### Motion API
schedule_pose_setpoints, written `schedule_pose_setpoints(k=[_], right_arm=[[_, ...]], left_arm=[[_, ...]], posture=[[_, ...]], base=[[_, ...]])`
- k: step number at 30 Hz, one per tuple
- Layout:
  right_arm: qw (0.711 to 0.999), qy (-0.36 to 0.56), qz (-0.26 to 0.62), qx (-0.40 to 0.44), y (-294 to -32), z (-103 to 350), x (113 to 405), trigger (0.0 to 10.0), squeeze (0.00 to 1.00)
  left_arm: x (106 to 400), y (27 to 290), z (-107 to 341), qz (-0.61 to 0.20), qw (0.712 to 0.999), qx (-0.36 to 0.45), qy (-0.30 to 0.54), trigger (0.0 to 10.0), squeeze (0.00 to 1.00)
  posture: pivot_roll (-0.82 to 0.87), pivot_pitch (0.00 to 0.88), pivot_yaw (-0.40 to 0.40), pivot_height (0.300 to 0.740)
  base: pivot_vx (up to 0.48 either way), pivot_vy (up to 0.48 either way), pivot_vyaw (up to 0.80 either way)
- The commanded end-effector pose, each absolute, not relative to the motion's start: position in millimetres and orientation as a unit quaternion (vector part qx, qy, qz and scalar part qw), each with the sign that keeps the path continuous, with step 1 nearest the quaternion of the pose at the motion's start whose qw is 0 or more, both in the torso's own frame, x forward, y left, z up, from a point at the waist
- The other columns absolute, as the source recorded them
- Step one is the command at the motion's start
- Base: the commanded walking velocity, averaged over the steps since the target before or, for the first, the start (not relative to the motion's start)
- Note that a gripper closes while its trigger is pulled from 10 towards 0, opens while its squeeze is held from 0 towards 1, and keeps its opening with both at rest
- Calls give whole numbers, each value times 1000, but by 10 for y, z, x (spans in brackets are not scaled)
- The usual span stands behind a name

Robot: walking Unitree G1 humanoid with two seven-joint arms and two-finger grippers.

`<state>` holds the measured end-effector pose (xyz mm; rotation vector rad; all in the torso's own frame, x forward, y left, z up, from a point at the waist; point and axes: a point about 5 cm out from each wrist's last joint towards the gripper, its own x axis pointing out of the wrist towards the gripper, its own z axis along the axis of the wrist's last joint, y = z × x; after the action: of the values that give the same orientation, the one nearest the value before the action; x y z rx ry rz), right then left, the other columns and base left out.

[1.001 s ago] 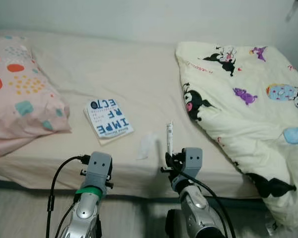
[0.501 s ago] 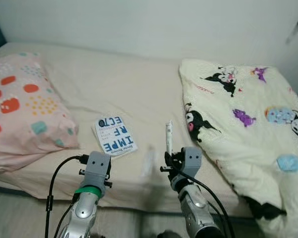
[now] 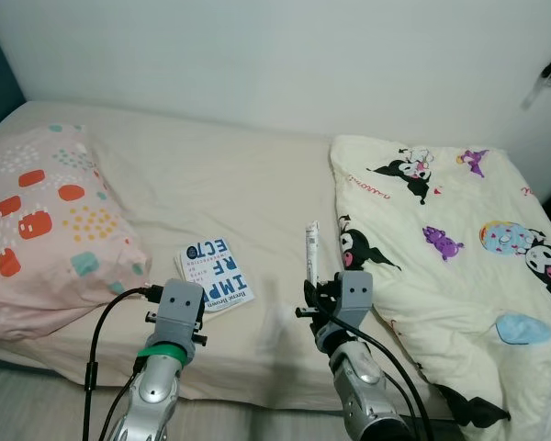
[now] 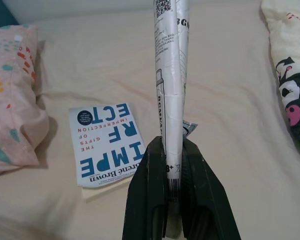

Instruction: Clean up the room

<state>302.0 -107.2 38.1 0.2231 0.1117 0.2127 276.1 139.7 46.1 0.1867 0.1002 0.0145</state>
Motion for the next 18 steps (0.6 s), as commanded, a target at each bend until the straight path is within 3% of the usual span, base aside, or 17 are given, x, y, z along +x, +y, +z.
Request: schedule_pose_setpoints(k=[1,18], right_arm=[[985,76,101,118,-1083,310,2978,10000,0],[985,110,98,94,-1082,206,2931,10000,0]], left_arm=[[2713,1415,382,10,993,94,67,10000,0],[2688,1413,351,12,993,92,72,10000,0]], posture=[[48,0,-28,740],[50,0,-27,740]], base=[[0,0,0],[0,0,0]])
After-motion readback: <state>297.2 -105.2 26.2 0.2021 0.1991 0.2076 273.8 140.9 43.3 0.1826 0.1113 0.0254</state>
